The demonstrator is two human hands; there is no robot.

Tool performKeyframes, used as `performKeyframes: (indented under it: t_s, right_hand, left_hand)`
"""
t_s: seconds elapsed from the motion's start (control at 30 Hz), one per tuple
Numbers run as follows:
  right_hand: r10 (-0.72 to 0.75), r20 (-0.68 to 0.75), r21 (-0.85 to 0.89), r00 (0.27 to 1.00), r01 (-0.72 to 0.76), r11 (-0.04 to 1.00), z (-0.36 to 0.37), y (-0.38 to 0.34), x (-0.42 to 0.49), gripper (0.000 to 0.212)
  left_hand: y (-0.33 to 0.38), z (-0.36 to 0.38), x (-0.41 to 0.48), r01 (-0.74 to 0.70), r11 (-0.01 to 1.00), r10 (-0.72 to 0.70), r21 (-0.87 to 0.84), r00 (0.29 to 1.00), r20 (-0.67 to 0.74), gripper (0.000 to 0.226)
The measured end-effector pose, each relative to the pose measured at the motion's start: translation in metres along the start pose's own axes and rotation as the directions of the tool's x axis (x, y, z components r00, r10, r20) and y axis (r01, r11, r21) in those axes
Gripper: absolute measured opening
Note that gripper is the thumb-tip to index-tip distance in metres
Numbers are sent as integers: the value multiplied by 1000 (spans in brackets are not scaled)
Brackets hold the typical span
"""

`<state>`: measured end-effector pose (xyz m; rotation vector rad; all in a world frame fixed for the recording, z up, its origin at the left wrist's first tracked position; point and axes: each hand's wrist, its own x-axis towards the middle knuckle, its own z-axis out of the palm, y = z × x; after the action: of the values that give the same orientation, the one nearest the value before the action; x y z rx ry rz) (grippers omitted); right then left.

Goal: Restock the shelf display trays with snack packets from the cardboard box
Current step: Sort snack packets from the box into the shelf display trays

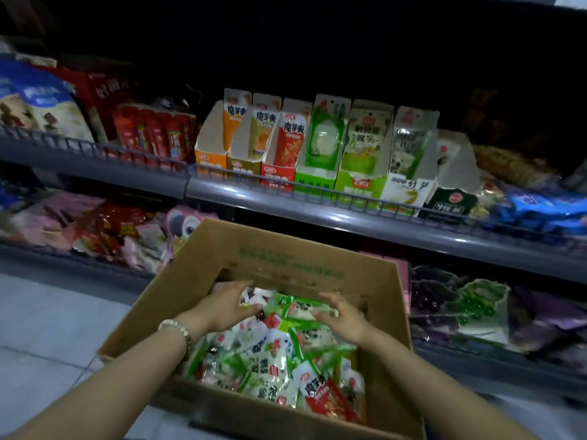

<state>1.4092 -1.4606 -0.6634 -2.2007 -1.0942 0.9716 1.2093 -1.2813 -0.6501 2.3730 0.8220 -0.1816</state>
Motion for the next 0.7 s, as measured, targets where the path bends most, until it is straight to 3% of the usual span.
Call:
performKeyframes:
  t_s: [0.07,0.13,0.2,0.27,0.37,0.47,0.57,0.7]
  right_hand:
    - [207,2,181,978,-204,962,14,19,3,77]
    - [419,24,294,908,-407,865,25,41,9,85]
    - [582,85,382,809,-566,731,32,50,8,61]
    - [663,131,467,737,-636,614,40,56,11,54]
    - [713,154,700,684,-585,410,53,59,24,54]
    - [784,93,859,614,-447,248,57,67,39,82]
    - [838,68,931,542,-336,141,60,71,51,78]
    - [790,55,970,611,-219,103,81,86,72,133]
  left_hand:
    - [1,14,8,46,997,-42,-69,998,51,76]
    - [3,28,17,77,992,-67,-100,993,96,78]
    - [4,40,29,92,992,-82,-82,990,116,78]
    - [5,49,45,102,991,-90,-83,986,142,75]
    - [7,59,70,93,994,-80,-61,979,187,73]
    - [12,71,92,75,996,-64,-40,973,224,72]
    - [14,85,112,70,998,-64,-11,962,267,73]
    - [21,105,133,17,996,-49,89,925,377,67]
